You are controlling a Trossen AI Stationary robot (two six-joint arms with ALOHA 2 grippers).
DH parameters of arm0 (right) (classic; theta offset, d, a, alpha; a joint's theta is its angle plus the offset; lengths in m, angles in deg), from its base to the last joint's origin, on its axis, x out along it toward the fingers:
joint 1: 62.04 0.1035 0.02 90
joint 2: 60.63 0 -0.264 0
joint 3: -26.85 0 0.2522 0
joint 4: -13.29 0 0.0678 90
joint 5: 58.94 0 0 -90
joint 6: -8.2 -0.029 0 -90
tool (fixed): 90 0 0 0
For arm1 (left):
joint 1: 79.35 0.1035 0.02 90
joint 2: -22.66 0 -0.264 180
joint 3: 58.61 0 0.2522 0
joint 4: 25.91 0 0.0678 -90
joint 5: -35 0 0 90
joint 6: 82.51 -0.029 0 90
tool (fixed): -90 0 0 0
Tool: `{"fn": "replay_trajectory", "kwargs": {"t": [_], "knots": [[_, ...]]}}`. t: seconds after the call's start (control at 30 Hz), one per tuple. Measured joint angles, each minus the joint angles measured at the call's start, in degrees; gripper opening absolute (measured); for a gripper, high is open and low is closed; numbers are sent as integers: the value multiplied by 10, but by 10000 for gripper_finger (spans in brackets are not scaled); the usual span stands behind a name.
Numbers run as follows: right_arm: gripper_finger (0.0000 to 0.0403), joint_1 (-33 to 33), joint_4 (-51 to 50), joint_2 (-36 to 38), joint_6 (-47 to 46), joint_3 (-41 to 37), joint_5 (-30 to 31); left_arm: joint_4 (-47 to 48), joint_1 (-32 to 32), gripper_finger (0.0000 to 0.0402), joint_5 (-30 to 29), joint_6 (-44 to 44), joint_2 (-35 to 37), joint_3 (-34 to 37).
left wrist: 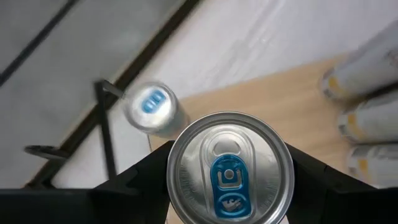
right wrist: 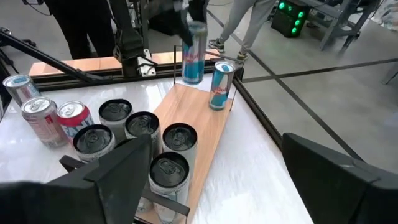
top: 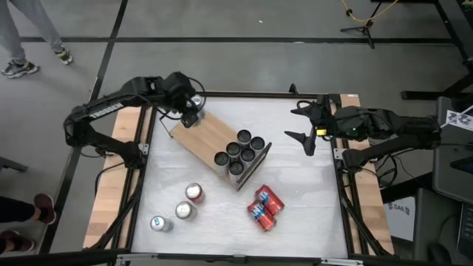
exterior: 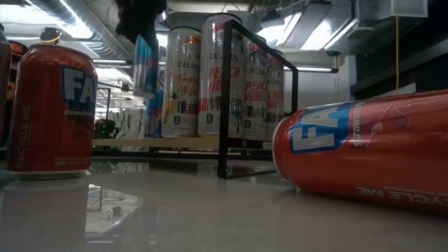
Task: Place canned beverage on shelf
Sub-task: Put the right blue soda can on the shelf aligned with the other blue soda can
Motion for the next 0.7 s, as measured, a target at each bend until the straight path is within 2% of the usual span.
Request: {"fn": "replay_trajectory", "kwargs": {"t": [0.33, 0.53, 0.7], "knots": [[353, 0, -2, 0, -1, 0, 0, -103, 3, 219, 2, -19, 0, 136], [353, 0, -2, 0, -1, 0, 0, -120, 5, 219, -1, -17, 0, 186], [353, 0, -2, 0, -1, 0, 0, -141, 8, 219, -11, -20, 0, 194]]}}
